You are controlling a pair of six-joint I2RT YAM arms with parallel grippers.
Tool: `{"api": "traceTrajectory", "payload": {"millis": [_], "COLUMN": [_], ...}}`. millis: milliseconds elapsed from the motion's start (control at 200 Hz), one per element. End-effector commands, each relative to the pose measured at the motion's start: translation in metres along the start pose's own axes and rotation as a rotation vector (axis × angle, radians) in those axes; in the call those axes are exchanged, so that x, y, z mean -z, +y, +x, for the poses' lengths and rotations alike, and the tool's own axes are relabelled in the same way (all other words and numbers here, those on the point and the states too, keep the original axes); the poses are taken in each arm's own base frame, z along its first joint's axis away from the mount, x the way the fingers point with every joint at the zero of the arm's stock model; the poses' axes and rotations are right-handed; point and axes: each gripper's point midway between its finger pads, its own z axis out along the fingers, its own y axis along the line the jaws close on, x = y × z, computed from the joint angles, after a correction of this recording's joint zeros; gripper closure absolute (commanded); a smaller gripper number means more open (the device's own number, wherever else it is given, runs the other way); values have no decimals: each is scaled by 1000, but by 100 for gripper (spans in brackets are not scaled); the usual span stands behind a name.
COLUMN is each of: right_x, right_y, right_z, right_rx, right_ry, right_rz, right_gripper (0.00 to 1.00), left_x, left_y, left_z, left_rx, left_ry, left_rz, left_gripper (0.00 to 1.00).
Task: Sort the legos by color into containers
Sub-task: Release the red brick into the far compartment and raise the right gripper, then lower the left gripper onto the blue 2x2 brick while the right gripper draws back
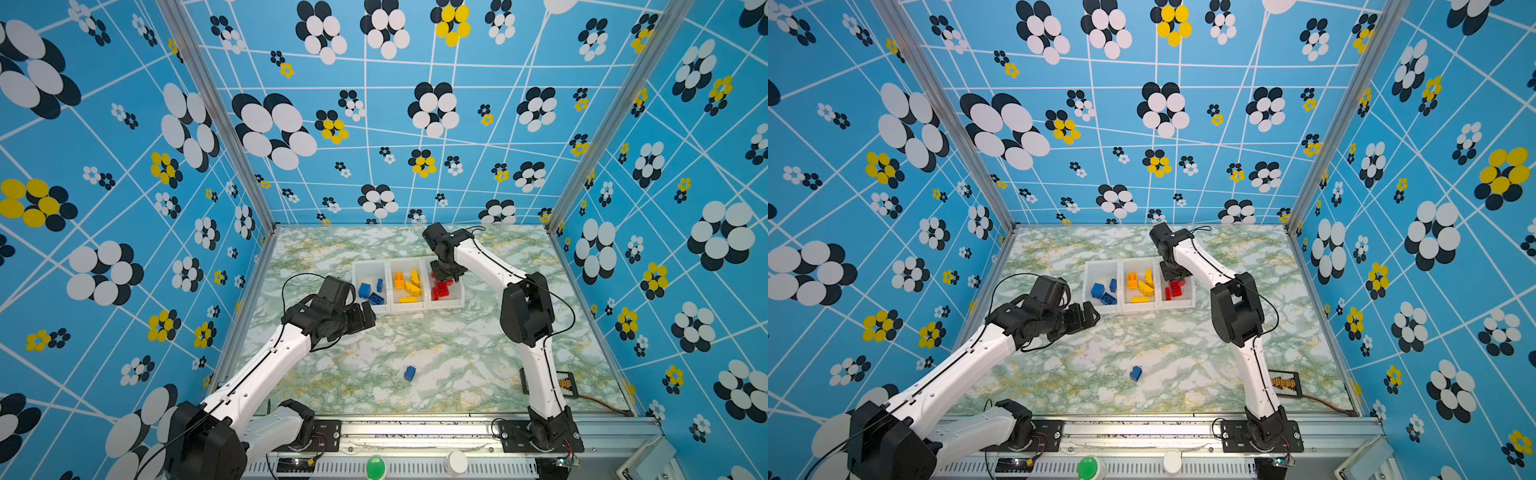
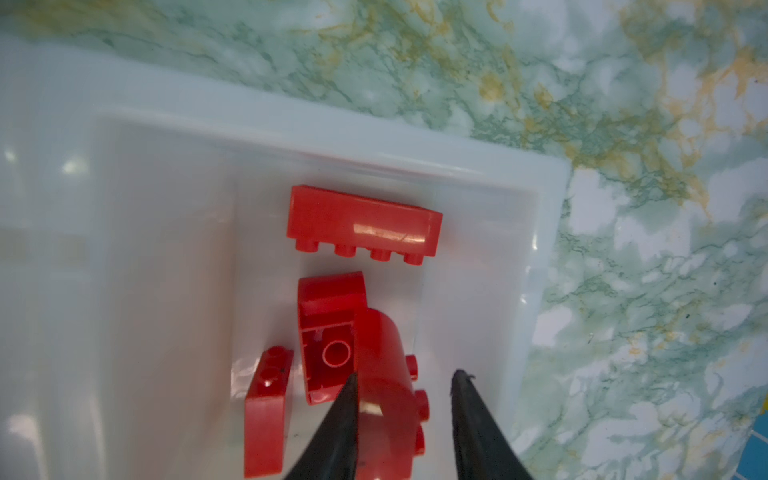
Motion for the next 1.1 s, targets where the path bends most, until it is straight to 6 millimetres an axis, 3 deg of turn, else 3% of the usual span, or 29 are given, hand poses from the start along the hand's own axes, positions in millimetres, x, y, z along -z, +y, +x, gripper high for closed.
{"api": "traceTrajectory", "payload": {"millis": [0, 265, 290, 505, 800, 855, 1094], "right_x": [9, 27, 41, 61, 83, 78, 92], "right_y": [-5, -7, -10, -11, -8, -9, -13], "right_z": [-1, 0, -2, 10, 61, 82, 129], "right_rx": [-14, -46, -56, -98, -172, -176, -215], "right_ry": [-4, -28, -55, -70, -52, -18, -16], "right_rz": [4, -27, -37, -95, -209, -211, -269], "right_gripper": [57, 51, 51, 50, 40, 38, 29], "left_x": [4, -1, -2, -8, -18, -20, -35], "left_y": [-5, -15, -16, -29, -53, -58, -75], "left_z": [-4, 0, 0, 10, 36, 43, 80], "left_rx": [-18, -61, -66, -117, -232, -254, -334], "left_ry": [-6, 7, 9, 33, 90, 101, 145], "left_rz": [-2, -5, -6, -6, -19, -21, -48], "left_gripper": [2, 2, 2, 2, 2, 2, 2]}}
